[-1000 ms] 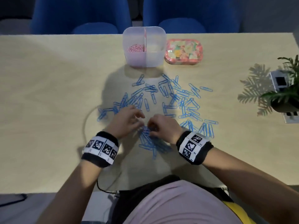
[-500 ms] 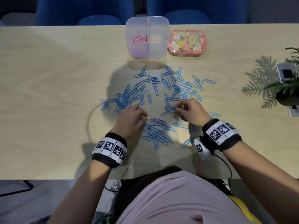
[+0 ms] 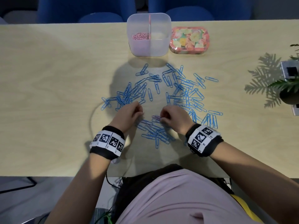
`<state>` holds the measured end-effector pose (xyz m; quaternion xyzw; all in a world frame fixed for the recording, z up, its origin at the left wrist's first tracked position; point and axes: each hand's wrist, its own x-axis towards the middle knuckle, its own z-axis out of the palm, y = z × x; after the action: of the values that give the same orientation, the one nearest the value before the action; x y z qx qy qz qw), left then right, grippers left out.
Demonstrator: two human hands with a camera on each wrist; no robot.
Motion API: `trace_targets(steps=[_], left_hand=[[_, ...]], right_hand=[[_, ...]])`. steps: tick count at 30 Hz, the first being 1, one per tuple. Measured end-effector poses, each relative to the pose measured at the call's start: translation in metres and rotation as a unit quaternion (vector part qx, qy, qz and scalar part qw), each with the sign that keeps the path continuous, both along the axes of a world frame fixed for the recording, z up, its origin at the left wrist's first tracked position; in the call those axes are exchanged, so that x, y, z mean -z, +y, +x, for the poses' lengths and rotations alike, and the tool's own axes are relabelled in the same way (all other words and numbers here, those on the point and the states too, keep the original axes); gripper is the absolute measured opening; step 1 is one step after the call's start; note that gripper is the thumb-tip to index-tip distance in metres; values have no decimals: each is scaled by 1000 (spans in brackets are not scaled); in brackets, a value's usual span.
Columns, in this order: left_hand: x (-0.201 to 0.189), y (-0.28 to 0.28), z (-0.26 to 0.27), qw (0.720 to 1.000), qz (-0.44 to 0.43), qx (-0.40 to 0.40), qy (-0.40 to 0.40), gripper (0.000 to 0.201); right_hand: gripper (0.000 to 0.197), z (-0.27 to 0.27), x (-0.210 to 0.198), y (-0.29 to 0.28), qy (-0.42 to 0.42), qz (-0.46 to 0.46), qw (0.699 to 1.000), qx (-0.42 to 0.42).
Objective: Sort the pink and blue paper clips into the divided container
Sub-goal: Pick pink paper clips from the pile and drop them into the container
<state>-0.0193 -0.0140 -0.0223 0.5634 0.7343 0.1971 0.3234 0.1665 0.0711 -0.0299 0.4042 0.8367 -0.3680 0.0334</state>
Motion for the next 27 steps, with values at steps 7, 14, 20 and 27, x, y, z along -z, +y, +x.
trace_targets(steps=[7, 14, 20, 27], left_hand=[[-11, 5, -9, 938, -28, -198, -282, 20], [-9, 9, -6, 945, -16, -198, -259, 18], [-14, 9, 2, 894, -71, -224, -381, 26], [3, -1, -9, 995, -101, 13, 8, 14]], right_hand=[[7, 23, -7, 29, 72, 13, 987, 142], [19, 8, -13, 23, 122, -37, 969, 209], [22, -27, -8, 1, -30, 19, 999, 14], [17, -33, -16, -2, -143, 108, 982, -64]])
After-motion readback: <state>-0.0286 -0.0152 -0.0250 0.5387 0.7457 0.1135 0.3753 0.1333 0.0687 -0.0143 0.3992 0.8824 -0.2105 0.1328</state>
